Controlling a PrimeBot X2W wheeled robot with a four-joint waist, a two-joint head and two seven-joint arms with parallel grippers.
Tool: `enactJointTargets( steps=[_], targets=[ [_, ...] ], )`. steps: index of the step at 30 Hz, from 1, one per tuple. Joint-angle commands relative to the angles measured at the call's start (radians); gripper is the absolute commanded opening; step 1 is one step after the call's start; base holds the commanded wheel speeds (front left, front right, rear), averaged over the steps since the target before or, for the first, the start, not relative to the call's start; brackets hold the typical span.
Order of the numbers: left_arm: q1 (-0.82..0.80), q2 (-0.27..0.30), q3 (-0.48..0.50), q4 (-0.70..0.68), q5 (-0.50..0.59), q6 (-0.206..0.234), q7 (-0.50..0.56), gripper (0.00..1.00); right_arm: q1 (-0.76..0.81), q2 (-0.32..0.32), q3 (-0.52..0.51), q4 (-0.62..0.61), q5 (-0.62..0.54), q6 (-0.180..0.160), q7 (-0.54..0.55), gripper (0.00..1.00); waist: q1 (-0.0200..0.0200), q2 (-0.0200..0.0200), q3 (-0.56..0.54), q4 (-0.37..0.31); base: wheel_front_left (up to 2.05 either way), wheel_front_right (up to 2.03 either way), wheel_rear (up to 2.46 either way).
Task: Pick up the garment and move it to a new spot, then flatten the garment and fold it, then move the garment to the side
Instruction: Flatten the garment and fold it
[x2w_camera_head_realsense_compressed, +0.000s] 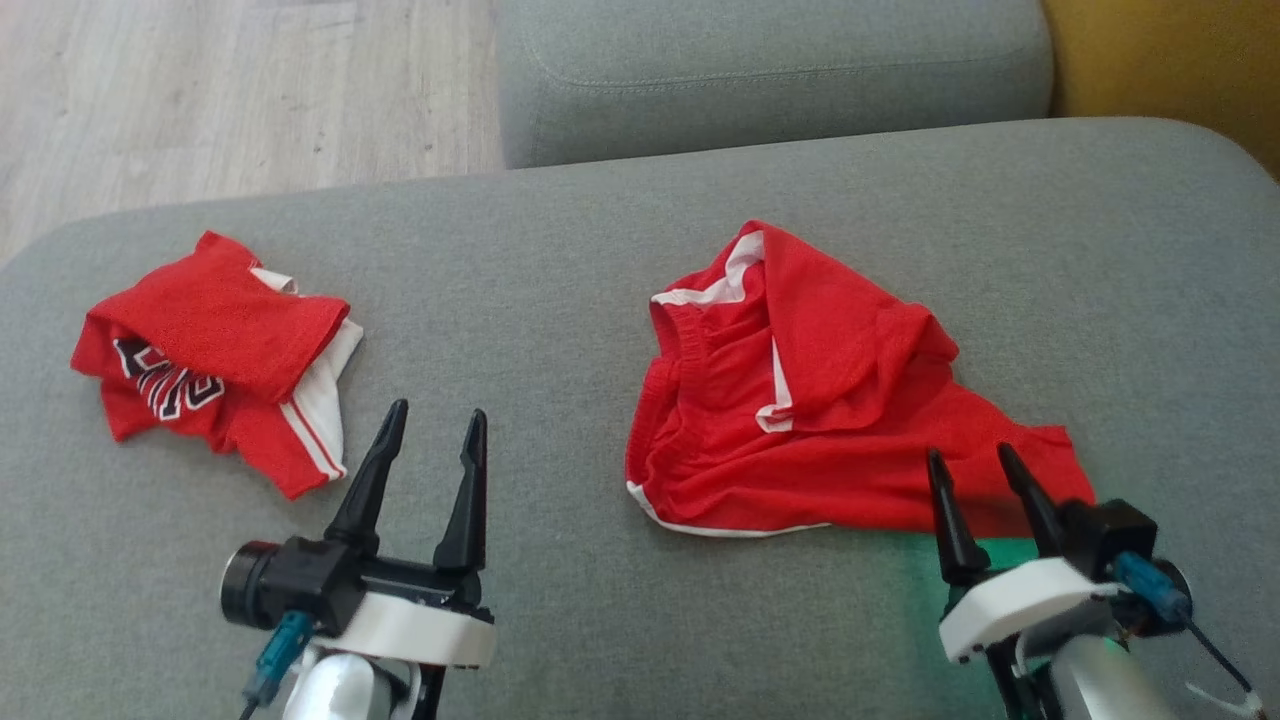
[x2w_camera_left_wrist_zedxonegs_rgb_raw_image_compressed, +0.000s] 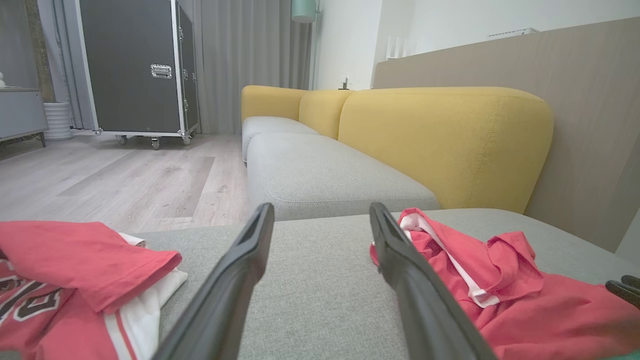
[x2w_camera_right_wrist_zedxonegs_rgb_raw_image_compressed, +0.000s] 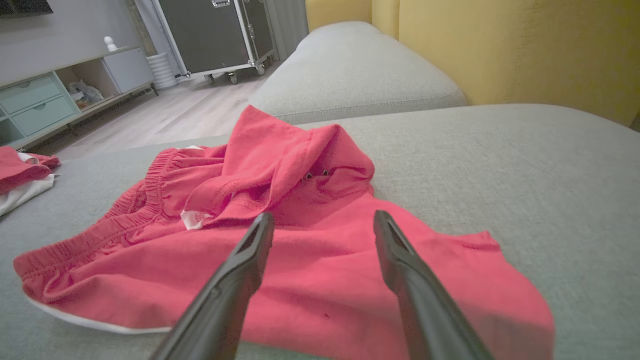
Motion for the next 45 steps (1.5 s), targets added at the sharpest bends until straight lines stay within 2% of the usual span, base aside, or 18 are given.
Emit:
enactJointTargets(
  steps=[1, 9, 16, 20, 21, 22, 28, 33, 45],
  targets=[
    [-0.038, 0.001, 0.024, -0.034, -0.006, 0.004, -0.010, 1.00, -0.051, 0.004, 0.014, -0.044, -0.012, 0.004, -0.013, 1.00, 0.0000, 0.0000, 0.002, 0.001, 0.00, 0.00, 0.00],
    [-0.051, 0.001, 0.007, -0.029, -0.011, 0.001, -0.010, 1.00, -0.109, 0.024, -0.016, -0.013, -0.070, 0.004, 0.021, 1.00, 0.0000, 0.0000, 0.029, 0.045, 0.00, 0.00, 0.00],
    [-0.069, 0.001, -0.013, -0.020, -0.017, 0.000, -0.010, 1.00, -0.223, 0.030, -0.012, 0.108, 0.037, 0.004, 0.124, 1.00, 0.0000, 0.0000, 0.068, 0.111, 0.00, 0.00, 0.00],
    [-0.077, 0.001, -0.019, -0.015, -0.019, -0.001, -0.010, 1.00, -0.282, 0.030, -0.019, 0.179, 0.110, 0.004, 0.136, 1.00, 0.0000, 0.0000, 0.080, 0.145, 0.00, 0.00, 0.00],
    [-0.078, 0.001, -0.020, -0.014, -0.019, -0.001, -0.010, 1.00, -0.295, 0.030, -0.023, 0.195, 0.131, 0.004, 0.136, 0.57, 0.0000, 0.0000, 0.082, 0.151, 0.00, 0.00, 0.00],
    [-0.078, 0.001, -0.020, -0.014, -0.019, -0.001, -0.010, 1.00, -0.309, 0.030, -0.029, 0.211, 0.141, 0.004, 0.132, 0.00, 0.0000, 0.0000, 0.084, 0.157, 0.00, 0.00, 0.00],
    [-0.087, 0.001, -0.024, -0.016, -0.020, -0.002, -0.010, 1.00, -0.418, 0.024, -0.083, 0.285, 0.140, 0.004, 0.077, 0.00, 0.0000, 0.0000, 0.104, 0.190, 0.00, 0.00, 0.00],
    [-0.094, 0.001, -0.031, -0.020, -0.025, -0.002, -0.010, 1.00, -0.497, 0.008, -0.113, 0.318, 0.130, 0.004, 0.076, 0.00, 0.0000, 0.0000, 0.123, 0.203, 0.00, 0.00, 0.00],
    [-0.137, 0.001, -0.077, -0.024, -0.054, 0.003, -0.010, 1.00, -0.760, -0.098, -0.217, 0.461, 0.091, 0.004, 0.128, 0.00, 0.0000, 0.0000, 0.191, 0.271, 0.00, 0.00, 0.00]
  ],
)
